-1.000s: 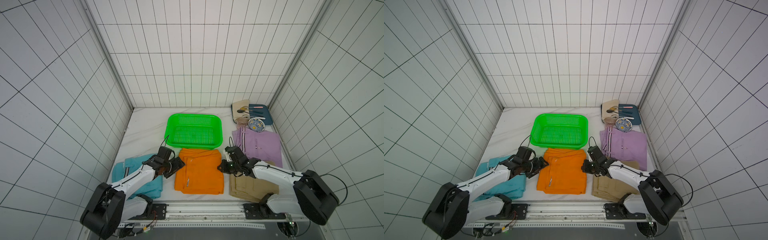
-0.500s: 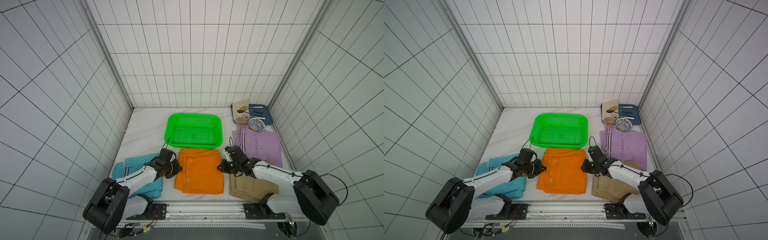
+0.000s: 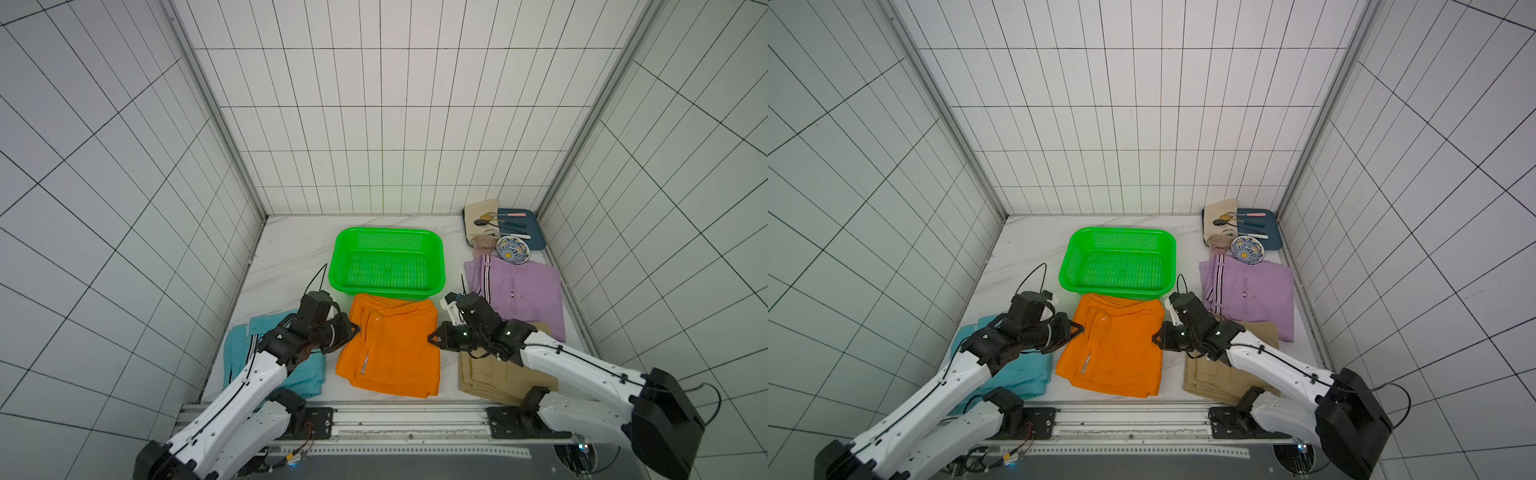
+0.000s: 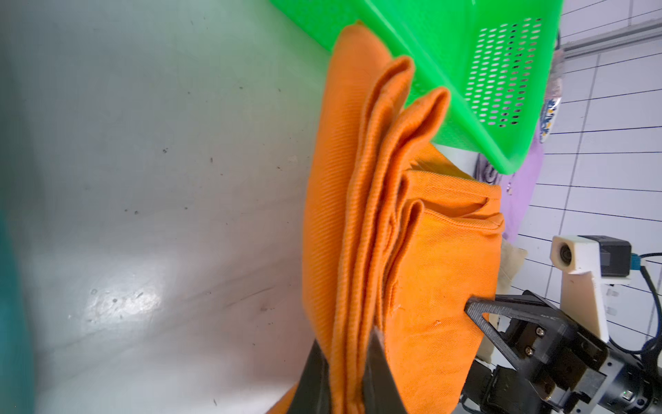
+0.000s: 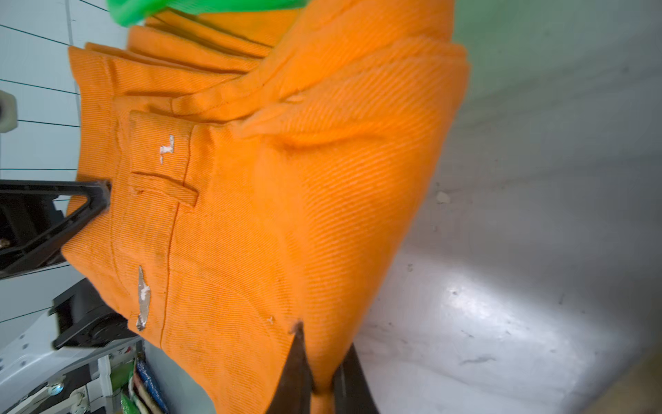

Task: Put the folded long pants in the basket
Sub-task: Place the long pant in the basket.

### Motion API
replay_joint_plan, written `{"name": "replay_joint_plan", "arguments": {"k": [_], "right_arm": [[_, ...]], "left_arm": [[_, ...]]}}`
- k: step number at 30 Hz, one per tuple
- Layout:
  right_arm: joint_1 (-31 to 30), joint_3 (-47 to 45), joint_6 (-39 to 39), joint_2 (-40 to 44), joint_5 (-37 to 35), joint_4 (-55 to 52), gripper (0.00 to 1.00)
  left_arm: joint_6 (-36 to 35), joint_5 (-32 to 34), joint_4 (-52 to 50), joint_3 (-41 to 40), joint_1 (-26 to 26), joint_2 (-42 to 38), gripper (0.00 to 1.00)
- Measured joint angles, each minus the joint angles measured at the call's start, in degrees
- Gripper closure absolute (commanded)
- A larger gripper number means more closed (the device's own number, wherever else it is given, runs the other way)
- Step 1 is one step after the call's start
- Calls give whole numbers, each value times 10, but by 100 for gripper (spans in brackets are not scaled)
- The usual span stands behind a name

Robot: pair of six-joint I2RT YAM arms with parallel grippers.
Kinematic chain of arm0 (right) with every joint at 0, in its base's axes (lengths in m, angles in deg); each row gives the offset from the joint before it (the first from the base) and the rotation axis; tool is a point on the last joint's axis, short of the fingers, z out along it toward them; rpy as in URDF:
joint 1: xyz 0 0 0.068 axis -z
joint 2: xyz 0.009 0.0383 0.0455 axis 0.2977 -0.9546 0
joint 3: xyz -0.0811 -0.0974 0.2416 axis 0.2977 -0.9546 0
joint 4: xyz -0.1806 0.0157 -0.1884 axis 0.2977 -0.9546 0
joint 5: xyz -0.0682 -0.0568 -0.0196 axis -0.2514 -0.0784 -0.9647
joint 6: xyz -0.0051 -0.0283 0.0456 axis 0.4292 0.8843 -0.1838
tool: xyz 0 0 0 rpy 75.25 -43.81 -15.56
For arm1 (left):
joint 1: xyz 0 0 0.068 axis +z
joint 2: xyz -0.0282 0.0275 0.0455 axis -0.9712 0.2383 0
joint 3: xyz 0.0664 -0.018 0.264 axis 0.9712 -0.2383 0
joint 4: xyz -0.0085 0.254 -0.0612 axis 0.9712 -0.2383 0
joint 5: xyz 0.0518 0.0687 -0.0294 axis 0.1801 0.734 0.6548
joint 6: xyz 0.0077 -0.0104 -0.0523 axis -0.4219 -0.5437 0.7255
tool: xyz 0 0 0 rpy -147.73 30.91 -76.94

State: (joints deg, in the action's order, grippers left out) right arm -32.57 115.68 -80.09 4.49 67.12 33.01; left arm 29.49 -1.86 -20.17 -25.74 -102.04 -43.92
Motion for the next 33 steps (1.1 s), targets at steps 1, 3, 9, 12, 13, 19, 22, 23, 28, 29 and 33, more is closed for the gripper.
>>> {"name": "replay_joint_plan", "arguments": {"k": [1,3,9,12,13,19,22,23,28,29,33], "right_arm": [[-6,16,-2,17,-3,-16,100],[-17,44,-5,47,-7,-41,100],[-29,153,2,86,-35,-145,100],[-20,221,18,77,-48,-182,100],[-8,250,27,66,-49,-201,100],[77,389,75,-43,-45,-236,100],[115,420,90,-92,-40,-235,100],[126,423,96,-107,-37,-233,100],[177,453,122,-187,-10,-225,100],[184,456,129,-202,-5,-219,100],[218,509,151,-306,28,-188,100]], "left_arm": [[0,1,-21,11,0,-13,100],[-1,5,-60,33,0,-36,100],[-6,19,-141,126,0,-61,100],[-17,20,-151,207,1,-19,100],[-25,19,-153,237,2,6,100],[-61,-21,-134,392,47,203,100],[-71,-32,-123,426,71,276,100],[-77,-33,-122,432,76,294,100],[-93,-23,-120,472,89,363,100],[-94,-20,-117,474,91,369,100],[-105,-26,-73,498,111,435,100]]}}
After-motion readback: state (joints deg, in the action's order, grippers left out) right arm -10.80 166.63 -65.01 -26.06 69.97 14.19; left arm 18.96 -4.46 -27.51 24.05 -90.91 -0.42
